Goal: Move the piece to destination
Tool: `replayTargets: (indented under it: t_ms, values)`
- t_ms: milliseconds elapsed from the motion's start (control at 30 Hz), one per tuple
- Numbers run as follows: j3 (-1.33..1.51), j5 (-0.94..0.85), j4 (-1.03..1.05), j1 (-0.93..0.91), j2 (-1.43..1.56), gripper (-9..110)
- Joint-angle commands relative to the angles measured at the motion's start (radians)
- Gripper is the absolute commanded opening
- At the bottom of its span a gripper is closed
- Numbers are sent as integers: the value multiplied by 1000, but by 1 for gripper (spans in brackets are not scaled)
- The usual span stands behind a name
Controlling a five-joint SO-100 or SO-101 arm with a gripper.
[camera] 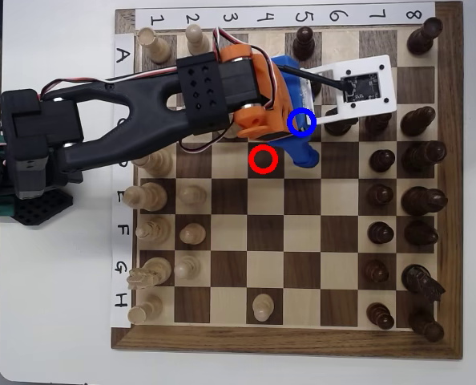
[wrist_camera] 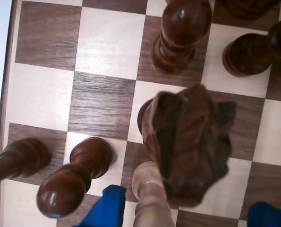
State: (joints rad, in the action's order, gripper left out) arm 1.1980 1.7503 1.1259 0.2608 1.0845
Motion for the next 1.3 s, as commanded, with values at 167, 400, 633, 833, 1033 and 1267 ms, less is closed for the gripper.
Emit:
replayTargets:
  t_ms: [167,400,633,833,1033,1267]
  values:
    - [-38,353,74,32,206,35]
    - [-38,341,132,49,265,35]
    - [-49,334,187,71,348,36]
    - [-69,290,264,63,423,36]
    - [-75,144,373,44,560,34]
    - [-6,-305,442,-55,853,34]
